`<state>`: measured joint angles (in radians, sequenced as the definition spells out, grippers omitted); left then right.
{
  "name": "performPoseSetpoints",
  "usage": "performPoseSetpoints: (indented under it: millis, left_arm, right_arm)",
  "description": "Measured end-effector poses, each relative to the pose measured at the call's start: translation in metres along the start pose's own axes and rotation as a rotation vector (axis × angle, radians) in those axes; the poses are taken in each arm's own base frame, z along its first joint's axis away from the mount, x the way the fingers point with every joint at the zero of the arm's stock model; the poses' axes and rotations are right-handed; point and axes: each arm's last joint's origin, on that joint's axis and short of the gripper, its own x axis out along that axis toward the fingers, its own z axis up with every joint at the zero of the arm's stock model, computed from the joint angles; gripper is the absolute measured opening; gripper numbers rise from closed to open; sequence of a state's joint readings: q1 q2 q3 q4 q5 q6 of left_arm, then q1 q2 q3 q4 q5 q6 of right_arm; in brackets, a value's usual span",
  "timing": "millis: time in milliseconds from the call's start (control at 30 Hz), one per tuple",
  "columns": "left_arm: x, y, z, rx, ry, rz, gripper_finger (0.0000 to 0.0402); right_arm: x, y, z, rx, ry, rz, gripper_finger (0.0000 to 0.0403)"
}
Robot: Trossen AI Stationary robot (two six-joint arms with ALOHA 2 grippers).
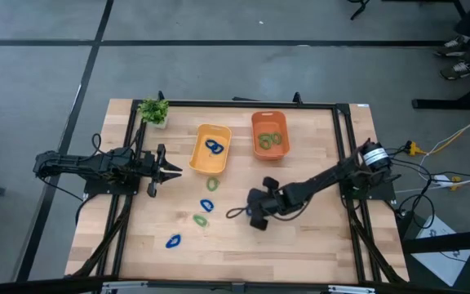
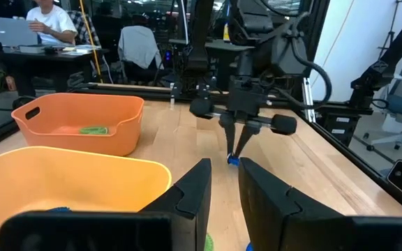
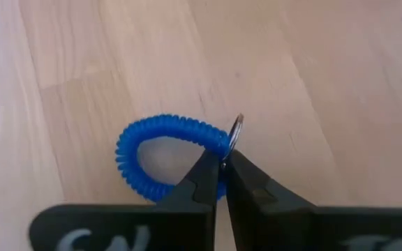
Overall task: Sort items
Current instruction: Put the blue keychain into the yellow bin
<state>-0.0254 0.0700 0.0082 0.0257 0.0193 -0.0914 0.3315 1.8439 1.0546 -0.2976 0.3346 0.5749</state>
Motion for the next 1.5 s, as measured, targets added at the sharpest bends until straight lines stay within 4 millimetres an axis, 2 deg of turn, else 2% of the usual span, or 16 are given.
performPoseSetpoints:
  millis: [167,633,733,867,1100,1200,1500]
  left_arm:
    - [0.0,0.0,0.0,0.0,0.0,0.0,0.007]
    - [0.0,0.0,0.0,0.0,0.0,0.0,0.007]
    - [0.0,0.0,0.0,0.0,0.0,0.0,0.007]
    - [0.0,0.0,0.0,0.0,0.0,0.0,0.007]
    - [0.0,0.0,0.0,0.0,0.0,0.0,0.007]
    - [0.0,0.0,0.0,0.0,0.0,0.0,0.007]
    - [0.0,0.0,0.0,0.0,0.0,0.0,0.007]
  right_arm:
    - [0.004,-0.006,0.009,0.041,-0.021,0.038,0.0019]
    - [0.0,-0.002,0.022,0.004,-0.144,0.068,0.0019]
    - [-0.012,-0.003,0.027,0.007,-0.184,0.07,0.0019]
    - [-0.045,-0.009,0.043,-0.004,-0.308,0.063,0.0019]
    - [-0.099,-0.025,0.059,-0.019,-0.459,0.036,0.0019]
    - [-0.107,-0.03,0.062,-0.006,-0.48,0.046,0.0019]
    - [-0.098,-0.049,0.076,0.037,-0.485,0.089,0.0019]
